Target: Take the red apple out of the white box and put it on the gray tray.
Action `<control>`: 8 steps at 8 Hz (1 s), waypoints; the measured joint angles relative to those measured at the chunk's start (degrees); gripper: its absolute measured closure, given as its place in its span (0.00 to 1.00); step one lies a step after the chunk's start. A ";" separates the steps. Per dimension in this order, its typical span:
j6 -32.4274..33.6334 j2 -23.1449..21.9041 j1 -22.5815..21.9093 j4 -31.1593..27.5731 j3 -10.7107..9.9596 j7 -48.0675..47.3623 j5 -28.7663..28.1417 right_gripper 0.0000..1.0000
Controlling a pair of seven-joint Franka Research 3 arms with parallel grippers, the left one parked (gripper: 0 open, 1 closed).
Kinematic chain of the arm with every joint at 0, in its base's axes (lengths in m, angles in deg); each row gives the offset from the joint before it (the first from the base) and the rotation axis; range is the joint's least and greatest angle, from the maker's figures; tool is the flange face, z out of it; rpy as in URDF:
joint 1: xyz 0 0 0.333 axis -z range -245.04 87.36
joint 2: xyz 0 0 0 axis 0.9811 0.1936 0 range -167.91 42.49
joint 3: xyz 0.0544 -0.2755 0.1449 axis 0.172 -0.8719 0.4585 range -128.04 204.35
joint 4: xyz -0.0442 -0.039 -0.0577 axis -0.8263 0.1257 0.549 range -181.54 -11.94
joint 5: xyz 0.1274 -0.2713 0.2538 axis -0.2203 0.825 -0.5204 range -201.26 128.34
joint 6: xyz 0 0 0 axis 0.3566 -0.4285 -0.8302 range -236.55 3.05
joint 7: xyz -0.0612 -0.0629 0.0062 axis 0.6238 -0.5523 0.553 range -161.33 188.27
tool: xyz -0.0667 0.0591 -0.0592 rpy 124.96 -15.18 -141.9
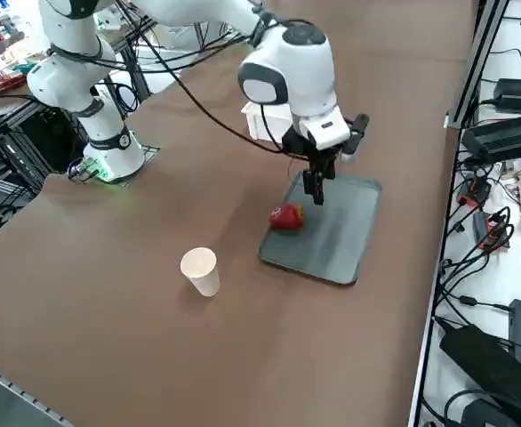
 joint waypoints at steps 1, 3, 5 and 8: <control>4.03 -2.30 -0.02 0.14 0.25 -0.88 -0.05 0.00; 12.03 -7.52 -0.42 0.46 0.77 -5.26 -0.06 0.00; 20.86 -13.75 -1.69 0.73 1.10 -7.64 -0.01 0.00; 35.26 -24.09 -2.11 2.27 1.13 -8.31 0.02 0.00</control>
